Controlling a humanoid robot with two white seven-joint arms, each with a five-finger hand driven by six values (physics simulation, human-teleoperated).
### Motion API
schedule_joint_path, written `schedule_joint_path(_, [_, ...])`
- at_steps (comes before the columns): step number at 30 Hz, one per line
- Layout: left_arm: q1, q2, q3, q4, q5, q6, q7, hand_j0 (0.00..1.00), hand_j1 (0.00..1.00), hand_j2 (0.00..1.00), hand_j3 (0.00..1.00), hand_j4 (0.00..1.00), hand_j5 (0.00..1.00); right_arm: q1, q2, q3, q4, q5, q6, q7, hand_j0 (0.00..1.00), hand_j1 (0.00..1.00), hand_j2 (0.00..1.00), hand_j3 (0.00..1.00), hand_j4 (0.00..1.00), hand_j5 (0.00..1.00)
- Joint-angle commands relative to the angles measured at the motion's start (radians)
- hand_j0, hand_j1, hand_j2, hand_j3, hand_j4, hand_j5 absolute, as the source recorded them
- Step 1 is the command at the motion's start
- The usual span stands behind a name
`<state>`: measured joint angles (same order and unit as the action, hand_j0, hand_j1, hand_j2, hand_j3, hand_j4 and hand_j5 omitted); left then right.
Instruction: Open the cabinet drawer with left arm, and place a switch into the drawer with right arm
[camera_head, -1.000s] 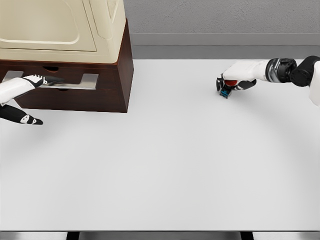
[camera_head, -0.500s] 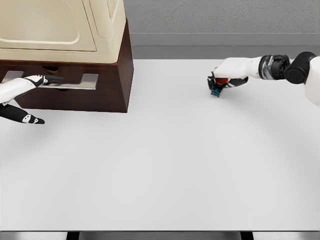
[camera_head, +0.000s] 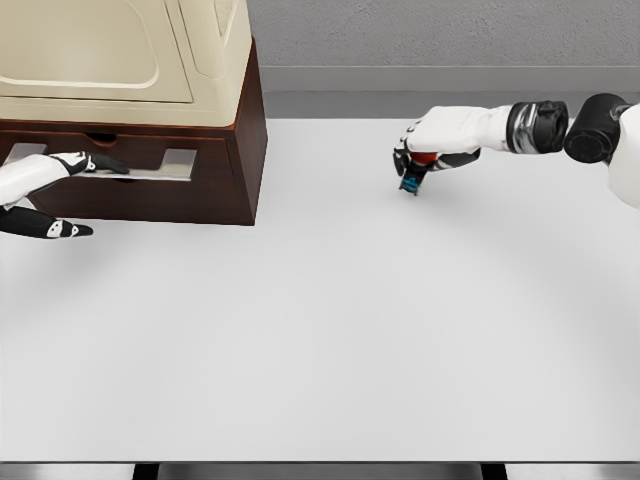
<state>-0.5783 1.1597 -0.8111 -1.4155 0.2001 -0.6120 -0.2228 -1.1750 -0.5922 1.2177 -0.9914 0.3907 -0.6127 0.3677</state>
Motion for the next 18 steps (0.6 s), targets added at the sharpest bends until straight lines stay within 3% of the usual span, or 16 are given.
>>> schedule_joint_path(1, [0.0, 0.005, 0.001, -0.003, 0.007, 0.001, -0.003, 0.81, 0.81, 0.81, 0.81, 0.81, 0.81, 0.0, -0.003, -0.001, -0.018, -0.006, 0.002, -0.001, 0.54, 0.54, 0.54, 0.54, 0.54, 0.54])
schedule_joint_path(18, [0.006, 0.055, -0.011, -0.059, 0.007, 0.001, 0.003, 0.81, 0.81, 0.81, 0.81, 0.81, 0.81, -0.014, -0.054, -0.009, -0.17, -0.032, 0.002, -0.012, 0.54, 0.54, 0.54, 0.54, 0.54, 0.54])
